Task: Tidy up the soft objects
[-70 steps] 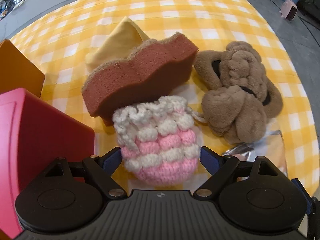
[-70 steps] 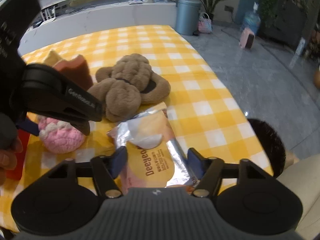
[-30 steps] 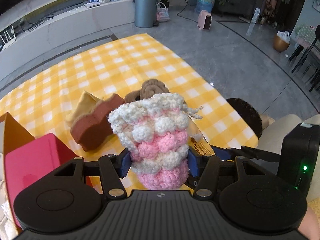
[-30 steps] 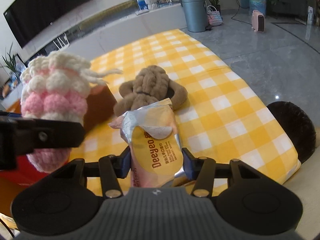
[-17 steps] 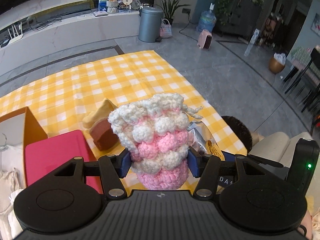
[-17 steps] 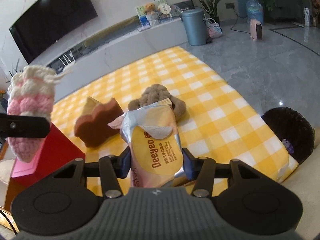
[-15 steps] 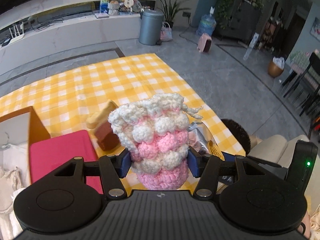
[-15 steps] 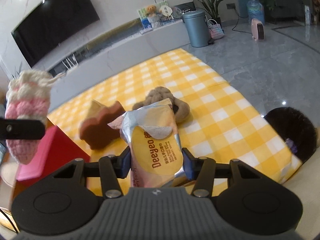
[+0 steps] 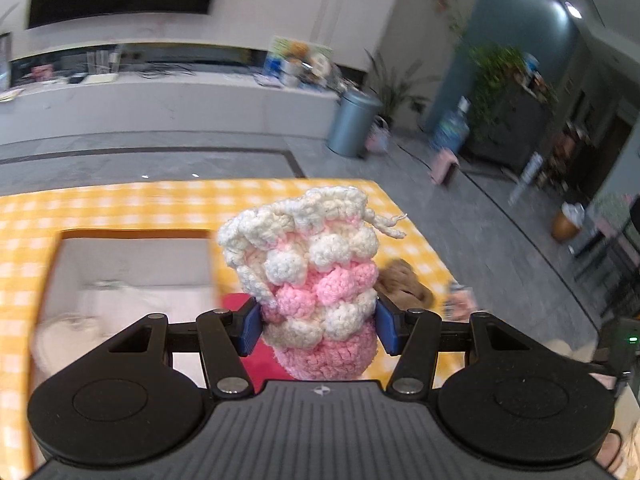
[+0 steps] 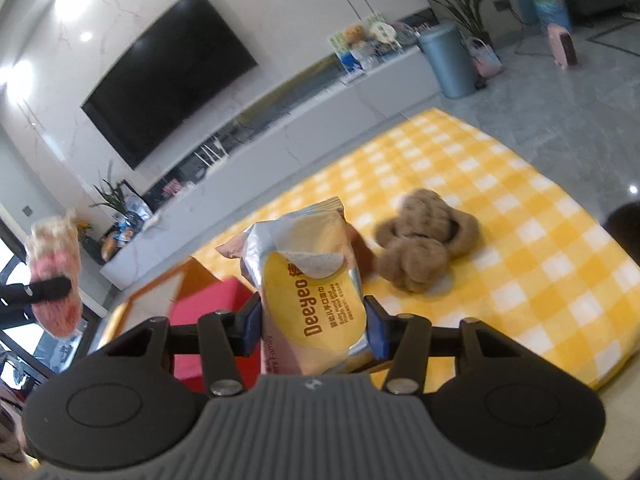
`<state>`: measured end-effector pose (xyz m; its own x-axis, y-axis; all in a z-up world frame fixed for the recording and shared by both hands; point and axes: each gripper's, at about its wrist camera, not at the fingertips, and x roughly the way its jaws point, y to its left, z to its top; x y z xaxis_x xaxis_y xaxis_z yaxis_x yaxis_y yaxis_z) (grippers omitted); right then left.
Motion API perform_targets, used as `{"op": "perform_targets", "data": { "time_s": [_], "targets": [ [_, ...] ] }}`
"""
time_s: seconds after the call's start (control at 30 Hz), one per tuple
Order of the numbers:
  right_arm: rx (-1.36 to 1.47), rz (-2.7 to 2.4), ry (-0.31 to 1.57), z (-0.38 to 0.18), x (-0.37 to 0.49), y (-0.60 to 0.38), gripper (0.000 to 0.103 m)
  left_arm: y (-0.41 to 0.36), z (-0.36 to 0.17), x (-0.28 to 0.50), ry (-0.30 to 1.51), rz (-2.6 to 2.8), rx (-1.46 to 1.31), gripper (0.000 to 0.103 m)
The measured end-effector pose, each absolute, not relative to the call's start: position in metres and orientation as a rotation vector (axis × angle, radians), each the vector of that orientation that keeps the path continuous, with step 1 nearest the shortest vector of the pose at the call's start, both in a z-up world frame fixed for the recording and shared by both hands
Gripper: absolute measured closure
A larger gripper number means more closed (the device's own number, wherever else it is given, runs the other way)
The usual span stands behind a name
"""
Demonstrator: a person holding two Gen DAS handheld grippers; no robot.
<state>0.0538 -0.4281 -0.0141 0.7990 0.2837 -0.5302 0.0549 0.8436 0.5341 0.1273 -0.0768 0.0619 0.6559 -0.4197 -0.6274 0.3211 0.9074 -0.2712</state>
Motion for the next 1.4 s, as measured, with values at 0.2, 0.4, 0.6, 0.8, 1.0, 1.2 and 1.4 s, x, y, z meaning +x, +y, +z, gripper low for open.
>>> {"op": "perform_targets", "data": {
  "time_s": [0.2, 0.4, 0.6, 0.8, 1.0, 1.2, 1.4],
  "targets": [
    [0.504, 0.186, 0.566, 0.026, 0.052, -0.378, 0.052, -0.01, 0.052, 0.126, 0.713, -0.31, -0.25, 0.039],
    [0.379, 0.272, 0.515, 0.062, 0.067, -0.3, 0.052, 0.037, 0.031, 0.129, 0.722, -0.193, -0.339, 0.039],
    [0.272, 0.298, 0.546, 0.066, 0.099, -0.224, 0.052, 0.071, 0.02, 0.12, 0.679, -0.14, -0.356, 0.039],
    [0.163, 0.284, 0.667, 0.035, 0.143, -0.164, 0.052, 0.092, 0.019, 0.115, 0.641, -0.139, -0.37, 0.039],
    [-0.001, 0.273, 0.726, -0.001, 0.184, -0.111, 0.052, 0.107, 0.01, 0.12, 0.653, -0.125, -0.386, 0.039],
    [-0.208, 0.189, 0.778, -0.042, 0.221, -0.07, 0.053, 0.117, 0.005, 0.122, 0.664, -0.107, -0.4, 0.039],
    [-0.389, 0.189, 0.843, -0.072, 0.232, -0.043, 0.053, 0.119, 0.002, 0.124, 0.688, -0.109, -0.405, 0.039]
  ]
}}
